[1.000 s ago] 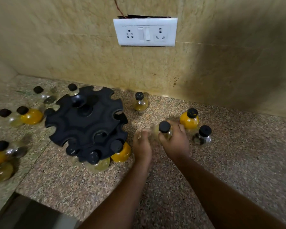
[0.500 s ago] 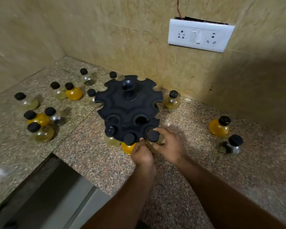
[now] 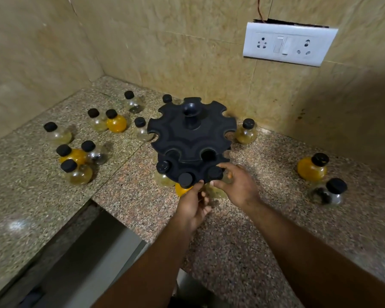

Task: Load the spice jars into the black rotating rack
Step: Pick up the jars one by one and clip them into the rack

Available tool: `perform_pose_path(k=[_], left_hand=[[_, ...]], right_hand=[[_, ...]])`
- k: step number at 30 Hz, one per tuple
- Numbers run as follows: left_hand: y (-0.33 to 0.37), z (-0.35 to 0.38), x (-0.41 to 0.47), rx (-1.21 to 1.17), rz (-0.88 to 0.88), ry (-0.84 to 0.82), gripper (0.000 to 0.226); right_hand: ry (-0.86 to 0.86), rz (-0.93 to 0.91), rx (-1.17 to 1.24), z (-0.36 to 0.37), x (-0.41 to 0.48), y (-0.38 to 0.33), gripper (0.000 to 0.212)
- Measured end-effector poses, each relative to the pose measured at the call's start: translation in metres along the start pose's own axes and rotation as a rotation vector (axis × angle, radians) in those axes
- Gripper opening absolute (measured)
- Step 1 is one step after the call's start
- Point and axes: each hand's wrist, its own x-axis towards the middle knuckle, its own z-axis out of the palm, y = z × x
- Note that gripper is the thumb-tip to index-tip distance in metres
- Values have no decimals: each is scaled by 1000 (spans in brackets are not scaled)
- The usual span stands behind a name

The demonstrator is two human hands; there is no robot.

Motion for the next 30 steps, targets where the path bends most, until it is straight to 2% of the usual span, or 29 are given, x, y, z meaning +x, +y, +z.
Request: perform_pose_path(k=[9,18,21,24,28,30], left_hand=[[5,0,0,50,-1,-61,26],[-20,19,-5,220,75,-3,24],[-31,38,-4,410,113,-18,26],[-47,62,7,736,264,-104,32],[-63,94,15,1109,417,-290,11],[-71,117,15,1253,497,-373,22]], right_hand=[[33,69,19,12,4,-1,55],[55,147,90,2,-7,17,54],[125,210,95,-9,-20,35,47],[305,326,66,-23,-36,62,38],[517,529,69,-43,-53,90,46],[642,605,95,-57,-60,106,47]])
